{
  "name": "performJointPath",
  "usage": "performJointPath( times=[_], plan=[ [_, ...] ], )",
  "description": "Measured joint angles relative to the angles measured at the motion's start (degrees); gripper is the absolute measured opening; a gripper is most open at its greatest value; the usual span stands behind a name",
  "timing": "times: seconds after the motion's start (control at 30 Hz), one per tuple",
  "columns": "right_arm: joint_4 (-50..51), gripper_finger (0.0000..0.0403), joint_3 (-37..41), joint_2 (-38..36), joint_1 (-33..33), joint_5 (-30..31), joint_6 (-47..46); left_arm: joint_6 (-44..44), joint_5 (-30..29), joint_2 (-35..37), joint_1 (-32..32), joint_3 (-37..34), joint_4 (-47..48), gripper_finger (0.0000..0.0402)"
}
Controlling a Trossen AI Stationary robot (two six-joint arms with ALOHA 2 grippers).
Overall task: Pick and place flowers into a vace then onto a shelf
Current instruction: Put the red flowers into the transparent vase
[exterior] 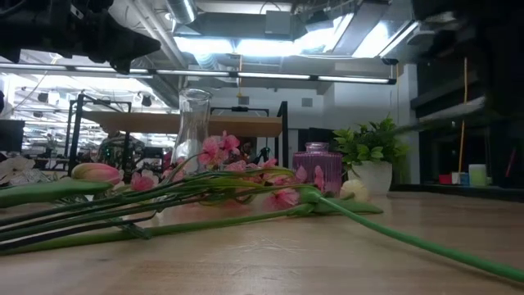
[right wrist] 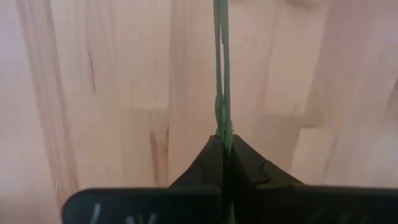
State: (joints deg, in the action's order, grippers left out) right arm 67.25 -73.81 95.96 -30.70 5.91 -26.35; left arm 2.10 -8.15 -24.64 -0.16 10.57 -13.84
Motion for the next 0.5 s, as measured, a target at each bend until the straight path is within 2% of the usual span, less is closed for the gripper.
performJointPath(
  times=[0.27, 0.5],
  plan=[
    [0.8, 0.0004, -7.2, 0.0, 8.1, 0.0, 14.3, -1.4, 3.1, -0.8, -0.2, 1.0, 1.4, 0.0003],
    [4.2, 0.0004, -11.8, -0.1, 15.7, 0.1, 23.9, -2.8, 3.1, -9.3, -0.5, 10.7, 11.2, 0.0003]
  ],
)
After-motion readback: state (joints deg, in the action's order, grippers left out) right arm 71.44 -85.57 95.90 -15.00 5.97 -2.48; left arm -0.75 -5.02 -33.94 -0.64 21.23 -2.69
